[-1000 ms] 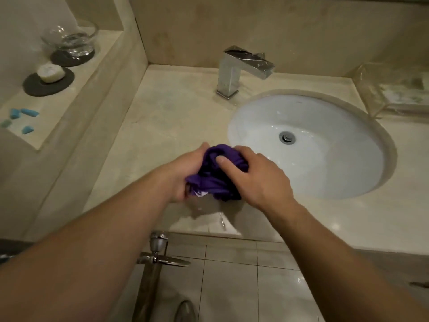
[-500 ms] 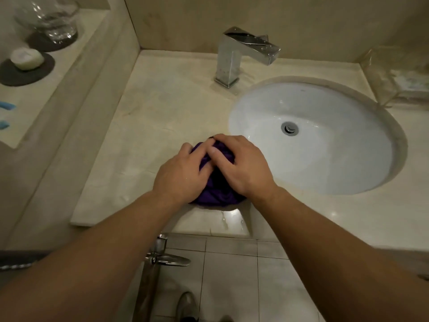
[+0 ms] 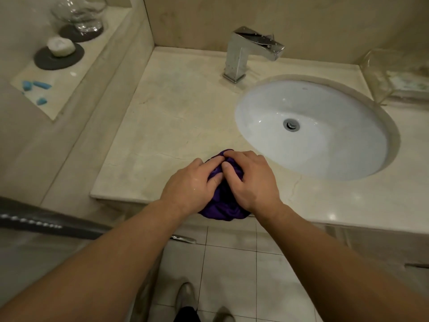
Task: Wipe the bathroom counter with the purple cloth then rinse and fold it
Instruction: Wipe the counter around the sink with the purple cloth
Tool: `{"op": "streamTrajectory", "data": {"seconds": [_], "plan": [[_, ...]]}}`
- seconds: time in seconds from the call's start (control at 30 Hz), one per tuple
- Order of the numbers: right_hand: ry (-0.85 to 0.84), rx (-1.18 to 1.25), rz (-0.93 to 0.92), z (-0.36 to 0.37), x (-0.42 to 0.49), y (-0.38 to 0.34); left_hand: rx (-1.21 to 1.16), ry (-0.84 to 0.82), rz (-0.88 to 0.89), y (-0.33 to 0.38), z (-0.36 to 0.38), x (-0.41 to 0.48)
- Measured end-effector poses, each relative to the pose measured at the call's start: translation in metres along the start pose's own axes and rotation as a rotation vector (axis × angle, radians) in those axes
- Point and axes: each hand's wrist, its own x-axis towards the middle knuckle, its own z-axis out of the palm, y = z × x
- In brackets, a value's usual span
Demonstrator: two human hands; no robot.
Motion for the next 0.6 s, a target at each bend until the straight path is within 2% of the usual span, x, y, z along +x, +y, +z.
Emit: {"op": "streamTrajectory", "data": {"seconds": [0.43,0.6], "plan": [[0.022,0.031,0.085,-0.005,-0.058,-0.006,-0.012,-0.003,-0.014,0.024,0.019,-0.056],[-0.005,0.16,0.192,-0.018,-0.082,-0.015,0.01,-0.045,0.001,0.034,0.016,-0.08]]}}
